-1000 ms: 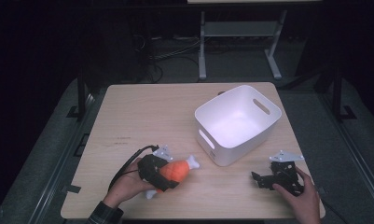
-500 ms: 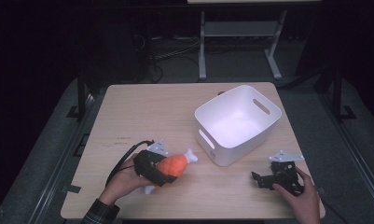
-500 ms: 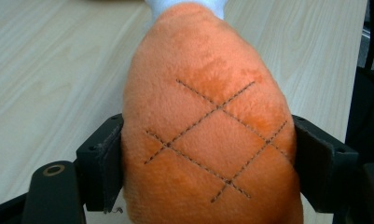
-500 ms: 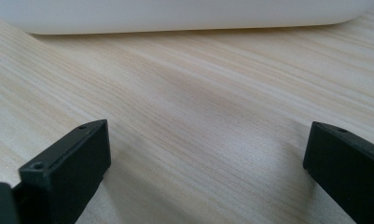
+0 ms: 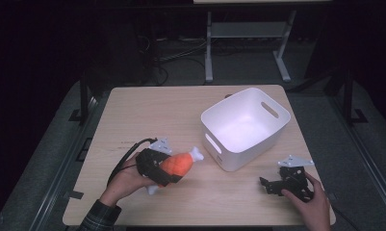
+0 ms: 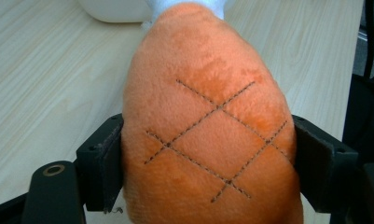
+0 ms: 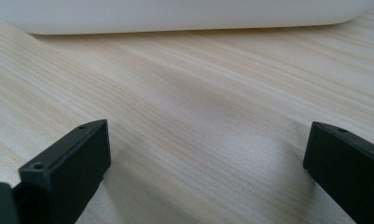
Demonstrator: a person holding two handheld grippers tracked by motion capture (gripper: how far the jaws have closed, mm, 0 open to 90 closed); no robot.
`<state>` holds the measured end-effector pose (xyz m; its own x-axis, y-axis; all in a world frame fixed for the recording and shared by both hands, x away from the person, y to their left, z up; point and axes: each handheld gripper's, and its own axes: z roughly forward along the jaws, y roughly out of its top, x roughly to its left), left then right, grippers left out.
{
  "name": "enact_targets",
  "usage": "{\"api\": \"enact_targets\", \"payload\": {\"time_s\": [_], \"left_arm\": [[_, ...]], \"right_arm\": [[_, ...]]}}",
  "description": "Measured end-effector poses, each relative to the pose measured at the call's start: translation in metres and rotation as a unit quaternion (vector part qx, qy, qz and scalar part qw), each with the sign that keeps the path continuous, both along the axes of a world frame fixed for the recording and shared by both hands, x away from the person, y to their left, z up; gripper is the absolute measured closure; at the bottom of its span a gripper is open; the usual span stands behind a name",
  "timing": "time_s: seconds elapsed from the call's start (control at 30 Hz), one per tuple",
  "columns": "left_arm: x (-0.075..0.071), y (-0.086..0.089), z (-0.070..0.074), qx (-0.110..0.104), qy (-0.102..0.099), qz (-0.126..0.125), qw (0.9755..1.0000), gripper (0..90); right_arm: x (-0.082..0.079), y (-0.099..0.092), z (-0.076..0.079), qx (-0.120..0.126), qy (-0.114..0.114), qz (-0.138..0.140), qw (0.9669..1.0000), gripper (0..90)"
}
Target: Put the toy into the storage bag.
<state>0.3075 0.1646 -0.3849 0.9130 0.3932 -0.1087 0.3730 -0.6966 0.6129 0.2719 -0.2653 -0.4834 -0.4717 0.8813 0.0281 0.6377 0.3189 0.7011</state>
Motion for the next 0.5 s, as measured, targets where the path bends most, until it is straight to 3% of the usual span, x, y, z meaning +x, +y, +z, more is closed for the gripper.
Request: {"api": "enact_targets", "payload": {"time_s": [0.5], "left_arm": [[0.011,-0.001,0.022,-0.014,-0.015,-0.002,0.9998,21.2]], "right_arm": [[0.000,0.000,0.000,0.000,0.000,0.000,1.0000,0.2]]}}
